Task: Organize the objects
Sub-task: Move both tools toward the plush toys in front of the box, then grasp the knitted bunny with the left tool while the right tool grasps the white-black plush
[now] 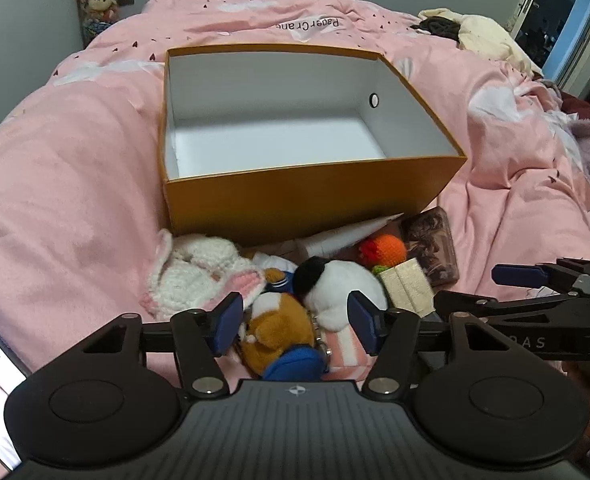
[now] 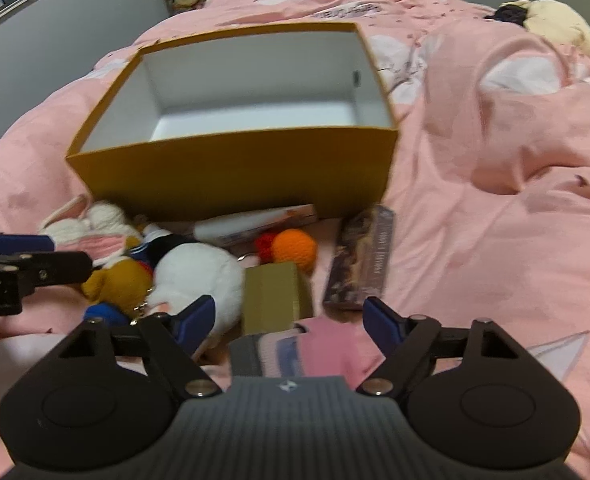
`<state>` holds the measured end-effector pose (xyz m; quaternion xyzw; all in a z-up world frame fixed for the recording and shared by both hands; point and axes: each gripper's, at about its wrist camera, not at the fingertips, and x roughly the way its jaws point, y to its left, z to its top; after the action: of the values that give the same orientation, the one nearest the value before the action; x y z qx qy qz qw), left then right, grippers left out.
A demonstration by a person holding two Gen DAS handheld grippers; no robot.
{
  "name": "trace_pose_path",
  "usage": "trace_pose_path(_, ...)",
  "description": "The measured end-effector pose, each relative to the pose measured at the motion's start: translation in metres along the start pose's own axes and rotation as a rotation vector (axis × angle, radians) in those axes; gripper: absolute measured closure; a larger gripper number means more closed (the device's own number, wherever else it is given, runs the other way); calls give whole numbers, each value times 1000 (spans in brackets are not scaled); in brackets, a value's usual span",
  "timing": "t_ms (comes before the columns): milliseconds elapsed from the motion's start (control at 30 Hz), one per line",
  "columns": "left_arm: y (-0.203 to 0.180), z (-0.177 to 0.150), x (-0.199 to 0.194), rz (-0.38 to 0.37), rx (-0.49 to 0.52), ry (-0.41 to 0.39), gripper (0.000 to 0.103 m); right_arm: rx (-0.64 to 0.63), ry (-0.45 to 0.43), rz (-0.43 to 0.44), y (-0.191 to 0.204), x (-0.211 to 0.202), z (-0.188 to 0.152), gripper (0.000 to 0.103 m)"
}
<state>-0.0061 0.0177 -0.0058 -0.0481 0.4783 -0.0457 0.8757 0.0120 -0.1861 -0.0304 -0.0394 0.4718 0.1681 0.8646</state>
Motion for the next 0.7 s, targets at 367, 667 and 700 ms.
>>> trace_pose_path(367, -9, -6, 10, 191, 394, 49, 37, -83, 96, 136, 32, 34, 12, 40)
trace_pose_path(667, -44, -36, 59, 373, 965, 160, 37, -93, 148, 166, 36, 47, 18, 38)
trace_pose_path(700, -43, -36, 63, 377, 990, 175, 37, -90, 153, 169, 36, 48, 18, 37)
